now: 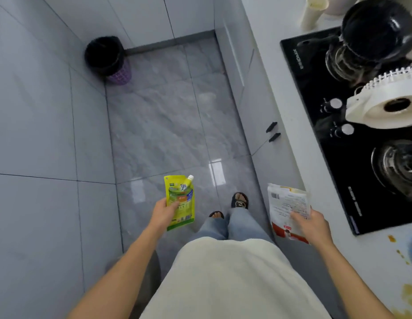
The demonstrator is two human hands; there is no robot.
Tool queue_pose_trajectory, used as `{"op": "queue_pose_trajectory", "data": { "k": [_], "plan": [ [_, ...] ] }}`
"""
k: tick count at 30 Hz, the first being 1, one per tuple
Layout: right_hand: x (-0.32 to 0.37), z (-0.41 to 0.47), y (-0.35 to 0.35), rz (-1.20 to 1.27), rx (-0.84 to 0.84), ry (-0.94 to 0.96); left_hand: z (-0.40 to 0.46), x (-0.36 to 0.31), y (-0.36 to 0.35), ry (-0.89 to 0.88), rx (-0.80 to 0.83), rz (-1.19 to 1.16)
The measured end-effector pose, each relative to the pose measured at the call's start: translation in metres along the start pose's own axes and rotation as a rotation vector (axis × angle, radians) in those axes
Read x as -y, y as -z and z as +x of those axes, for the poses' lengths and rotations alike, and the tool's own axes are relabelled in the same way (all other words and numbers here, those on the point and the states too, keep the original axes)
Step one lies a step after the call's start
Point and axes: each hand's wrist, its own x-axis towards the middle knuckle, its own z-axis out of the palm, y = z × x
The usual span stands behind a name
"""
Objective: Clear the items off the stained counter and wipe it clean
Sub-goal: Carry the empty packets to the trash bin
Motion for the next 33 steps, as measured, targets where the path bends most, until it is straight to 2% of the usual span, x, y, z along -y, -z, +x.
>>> {"op": "queue_pose_trajectory", "data": {
  "k": [9,15,24,28,33],
  "plan": [
    [0.103,0.088,-0.009,-0.114,0.093,0.032,0.068,-0.086,0.023,0.006,-0.115,-0.040],
    [0.249,0.155,-0.032,-0.039,0.243,0.089,0.096,-0.096,0.057,0.120,-0.185,-0.079],
    [0.454,0.214,-0.109,-0.119,0.370,0.262,0.127,-0.079,0.111,0.343,-0.292,-0.137],
    [0.519,0.224,-0.151,-0.200,0.363,0.306,0.165,-0.092,0.155,0.384,-0.300,-0.175],
    [0.565,0.230,-0.185,-0.255,0.325,0.267,0.227,-0.135,0.219,0.373,-0.265,-0.200]
  ]
}}
